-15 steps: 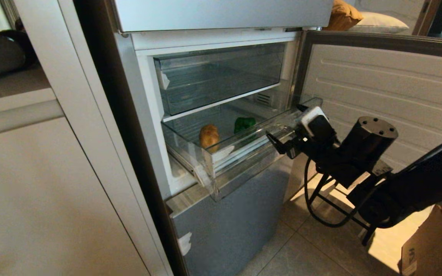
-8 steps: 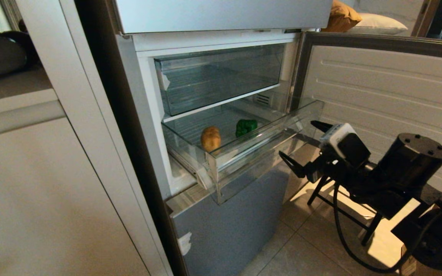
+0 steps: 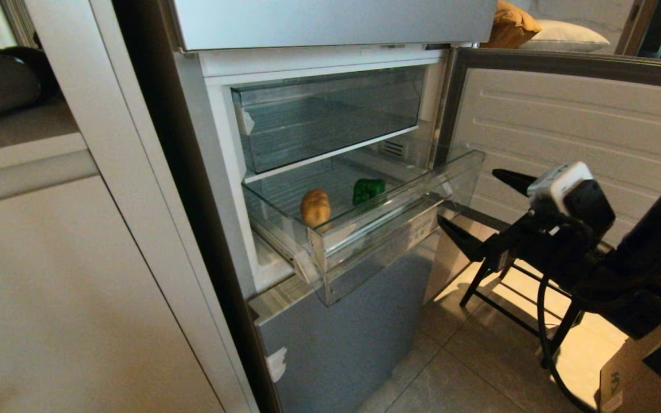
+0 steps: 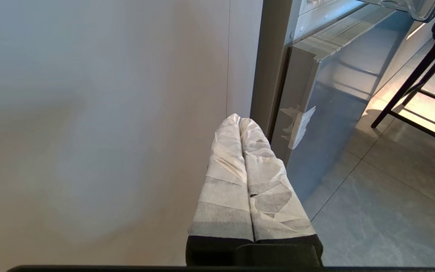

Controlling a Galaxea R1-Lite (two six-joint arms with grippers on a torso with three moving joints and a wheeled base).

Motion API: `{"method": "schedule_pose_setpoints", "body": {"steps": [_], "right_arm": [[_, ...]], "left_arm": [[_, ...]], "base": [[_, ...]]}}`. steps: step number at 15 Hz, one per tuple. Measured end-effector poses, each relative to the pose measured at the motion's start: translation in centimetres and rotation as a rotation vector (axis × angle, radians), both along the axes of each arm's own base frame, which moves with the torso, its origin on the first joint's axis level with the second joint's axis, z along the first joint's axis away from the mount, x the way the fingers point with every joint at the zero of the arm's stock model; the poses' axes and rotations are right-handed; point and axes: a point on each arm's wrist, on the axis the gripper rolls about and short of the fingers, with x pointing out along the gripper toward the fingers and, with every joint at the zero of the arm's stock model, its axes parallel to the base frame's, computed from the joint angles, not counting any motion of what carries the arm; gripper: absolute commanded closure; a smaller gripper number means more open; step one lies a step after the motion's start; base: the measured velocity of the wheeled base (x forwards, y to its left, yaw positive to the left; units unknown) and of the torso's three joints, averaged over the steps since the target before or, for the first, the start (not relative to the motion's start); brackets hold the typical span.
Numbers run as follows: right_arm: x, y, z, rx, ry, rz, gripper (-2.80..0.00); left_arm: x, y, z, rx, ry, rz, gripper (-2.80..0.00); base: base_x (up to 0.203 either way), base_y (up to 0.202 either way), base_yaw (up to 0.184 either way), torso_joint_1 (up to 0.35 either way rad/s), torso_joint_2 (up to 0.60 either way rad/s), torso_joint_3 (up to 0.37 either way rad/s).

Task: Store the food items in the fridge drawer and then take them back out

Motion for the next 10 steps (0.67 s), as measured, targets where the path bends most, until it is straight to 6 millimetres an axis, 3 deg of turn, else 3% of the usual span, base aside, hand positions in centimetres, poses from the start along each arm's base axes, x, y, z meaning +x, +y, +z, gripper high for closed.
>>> {"method": "schedule_pose_setpoints", "body": {"steps": [2,6,8,9,10], "right_arm": [[-1.0,0.3,2.5,0.091,0.066,-0.009,-2.8],[-1.6,0.5,9.8,0.284,0.22,0.002,-2.8],[-2.1,0.1,12.2,0.345,0.355,-0.017,-2.8],[-2.3,-0.1,12.5,0.37,0.433,-0.035,0.0],[-2.3,-0.2,12.5,0.375,0.491,-0.05,0.0]], "left_arm": [[0.0,0.0,0.0,0.0,0.0,0.0,0.0],[0.0,0.0,0.0,0.0,0.0,0.0,0.0],[0.0,0.0,0.0,0.0,0.0,0.0,0.0],[0.0,0.0,0.0,0.0,0.0,0.0,0.0],[0.0,0.0,0.0,0.0,0.0,0.0,0.0]], "base": [[0.0,0.0,0.0,0.0,0.0,0.0],[0.0,0.0,0.0,0.0,0.0,0.0],[0.0,0.0,0.0,0.0,0.0,0.0],[0.0,0.0,0.0,0.0,0.0,0.0],[0.0,0.0,0.0,0.0,0.0,0.0]]}}
